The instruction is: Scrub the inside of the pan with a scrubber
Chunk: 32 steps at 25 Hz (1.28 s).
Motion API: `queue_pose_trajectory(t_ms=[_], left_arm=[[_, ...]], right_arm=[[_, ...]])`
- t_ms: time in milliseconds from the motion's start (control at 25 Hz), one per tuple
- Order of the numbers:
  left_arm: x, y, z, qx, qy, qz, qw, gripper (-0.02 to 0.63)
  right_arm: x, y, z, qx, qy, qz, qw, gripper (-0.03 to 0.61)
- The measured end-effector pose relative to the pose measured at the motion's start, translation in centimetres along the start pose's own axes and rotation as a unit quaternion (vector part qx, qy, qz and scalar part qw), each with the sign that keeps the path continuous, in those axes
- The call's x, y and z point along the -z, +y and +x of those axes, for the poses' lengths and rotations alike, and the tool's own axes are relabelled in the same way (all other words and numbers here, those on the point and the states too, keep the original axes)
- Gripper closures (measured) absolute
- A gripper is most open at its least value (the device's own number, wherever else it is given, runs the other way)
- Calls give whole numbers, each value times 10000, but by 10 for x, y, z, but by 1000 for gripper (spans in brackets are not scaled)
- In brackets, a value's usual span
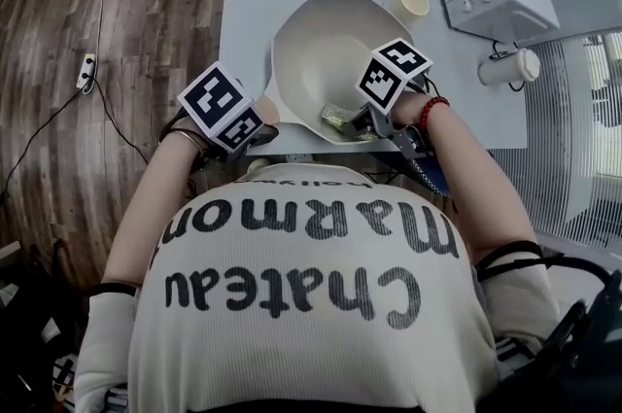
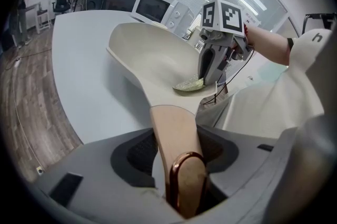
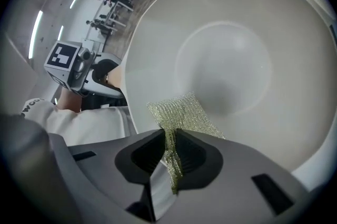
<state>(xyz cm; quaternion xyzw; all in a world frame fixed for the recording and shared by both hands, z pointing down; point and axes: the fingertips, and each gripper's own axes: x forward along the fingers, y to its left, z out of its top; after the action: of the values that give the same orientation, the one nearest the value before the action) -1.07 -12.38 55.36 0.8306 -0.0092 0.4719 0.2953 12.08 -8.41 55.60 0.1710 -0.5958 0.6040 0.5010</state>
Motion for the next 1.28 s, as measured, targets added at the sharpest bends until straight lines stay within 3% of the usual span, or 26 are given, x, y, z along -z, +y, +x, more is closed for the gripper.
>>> queue_pose_trajectory(t_ms=[400, 600, 720, 1040, 1280], left_arm=[[-1, 1, -1, -66, 14, 122, 9999, 407], [2, 2, -3, -39, -1, 138, 9999, 405], [3, 3, -4, -21, 6, 139, 9999, 405], [1, 4, -5, -18, 10, 219, 9998, 403], [0, 4, -11, -71, 53, 314, 9995, 402]], right_arm=[[19, -44, -25, 994, 103, -52, 9950, 517], [14, -71, -44, 1759, 54, -167, 9843, 517], [8, -84, -54, 1990, -121, -92, 9799, 517], [-3, -112, -77, 3092, -508, -654, 9474, 517], [-19, -127, -88, 3586, -1167, -754, 9231, 517]])
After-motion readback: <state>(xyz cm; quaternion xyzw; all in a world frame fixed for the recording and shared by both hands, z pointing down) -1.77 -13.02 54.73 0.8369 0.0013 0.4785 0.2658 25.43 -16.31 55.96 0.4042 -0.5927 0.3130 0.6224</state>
